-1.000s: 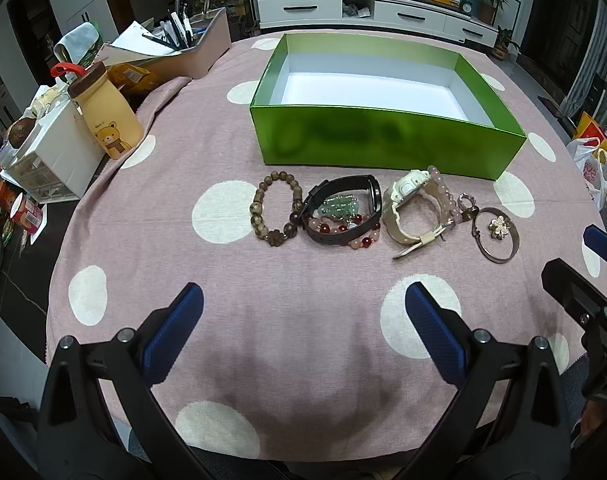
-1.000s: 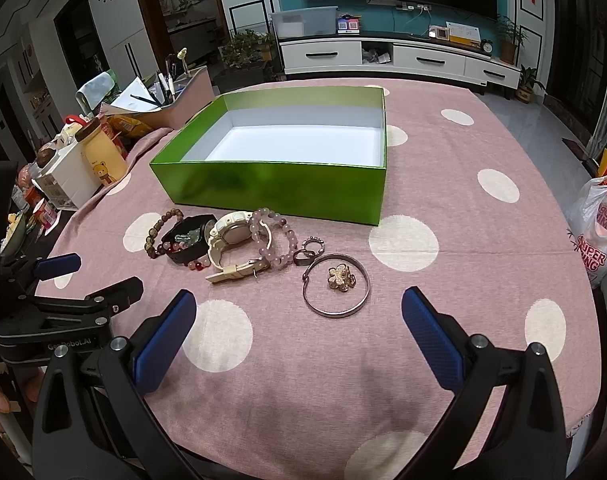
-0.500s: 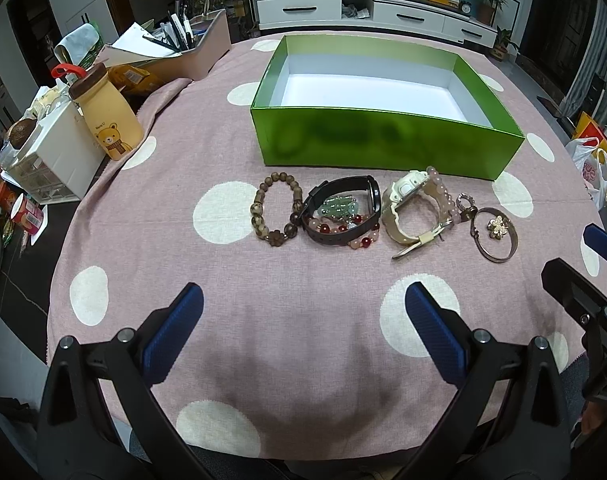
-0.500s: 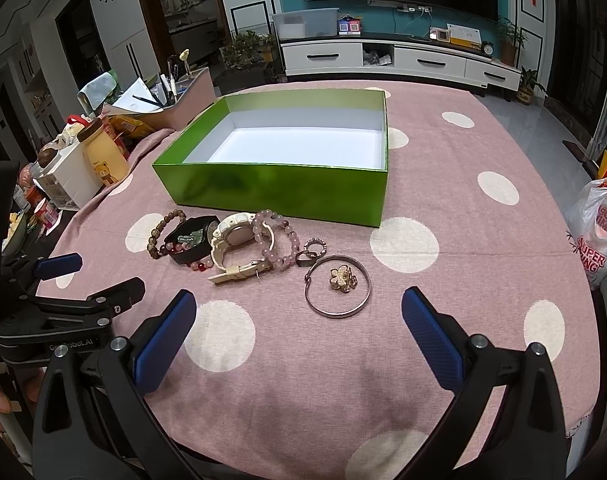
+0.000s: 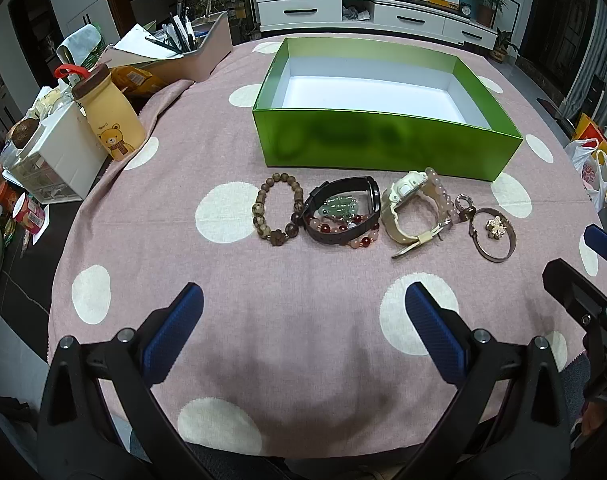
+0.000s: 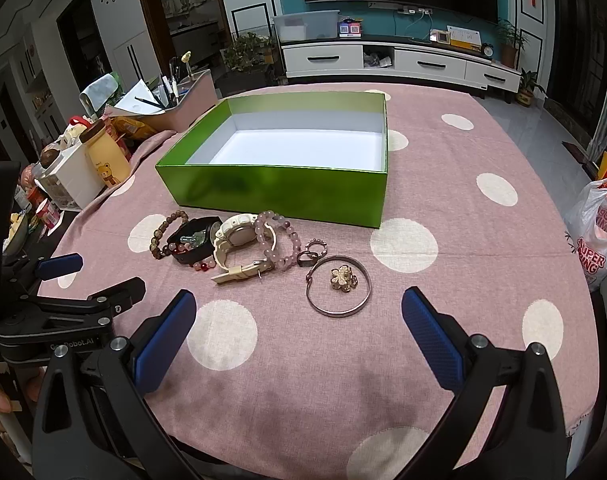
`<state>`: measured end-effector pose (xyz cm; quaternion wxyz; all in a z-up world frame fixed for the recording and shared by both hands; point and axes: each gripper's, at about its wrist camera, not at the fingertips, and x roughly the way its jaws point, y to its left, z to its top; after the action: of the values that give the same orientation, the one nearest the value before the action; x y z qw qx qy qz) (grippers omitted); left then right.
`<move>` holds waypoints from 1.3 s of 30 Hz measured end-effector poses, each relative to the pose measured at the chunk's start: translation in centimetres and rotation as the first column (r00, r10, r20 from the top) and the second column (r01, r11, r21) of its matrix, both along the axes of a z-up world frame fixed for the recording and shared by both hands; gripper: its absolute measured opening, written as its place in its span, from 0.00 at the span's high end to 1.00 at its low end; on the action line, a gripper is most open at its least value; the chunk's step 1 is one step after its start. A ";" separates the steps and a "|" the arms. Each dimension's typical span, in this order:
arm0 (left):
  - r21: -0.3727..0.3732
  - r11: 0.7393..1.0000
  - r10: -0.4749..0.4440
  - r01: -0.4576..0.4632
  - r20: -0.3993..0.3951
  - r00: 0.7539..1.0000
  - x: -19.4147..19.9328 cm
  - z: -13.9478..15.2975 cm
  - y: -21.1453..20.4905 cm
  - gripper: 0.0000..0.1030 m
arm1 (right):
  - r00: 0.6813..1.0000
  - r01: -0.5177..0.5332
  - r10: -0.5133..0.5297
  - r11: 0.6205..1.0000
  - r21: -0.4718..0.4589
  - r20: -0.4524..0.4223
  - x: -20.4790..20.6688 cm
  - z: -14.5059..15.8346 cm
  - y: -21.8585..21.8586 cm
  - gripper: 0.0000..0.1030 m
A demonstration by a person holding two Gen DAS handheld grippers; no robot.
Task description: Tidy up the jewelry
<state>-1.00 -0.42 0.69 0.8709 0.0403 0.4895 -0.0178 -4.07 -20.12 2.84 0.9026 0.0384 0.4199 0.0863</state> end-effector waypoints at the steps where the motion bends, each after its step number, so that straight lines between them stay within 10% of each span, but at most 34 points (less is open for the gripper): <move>1: 0.000 1.000 0.000 0.000 0.000 1.000 0.0 0.0 0.0 0.02 | 1.000 0.000 0.000 1.000 0.001 0.000 0.0 0.1 0.0 0.01; 11: -0.010 1.000 -0.007 0.007 -0.010 1.000 0.0 -0.4 0.0 0.02 | 1.000 0.008 -0.008 1.000 0.006 -0.002 0.0 0.1 -0.3 0.01; 25: -0.251 0.968 -0.023 0.029 0.025 0.999 0.1 -2.2 2.6 0.02 | 0.999 -0.022 0.022 1.000 0.001 0.026 0.2 -2.2 -2.8 0.02; 39: -0.312 0.937 -0.147 0.157 0.055 0.988 0.5 -3.3 -0.1 0.19 | 0.995 -0.099 0.100 0.995 0.016 -0.017 2.2 -5.3 -2.3 0.52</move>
<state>-0.50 -0.47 -2.60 0.8697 -0.0614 0.4622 -0.1621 -1.87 -22.44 -2.47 0.8931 0.0250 0.4286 0.1341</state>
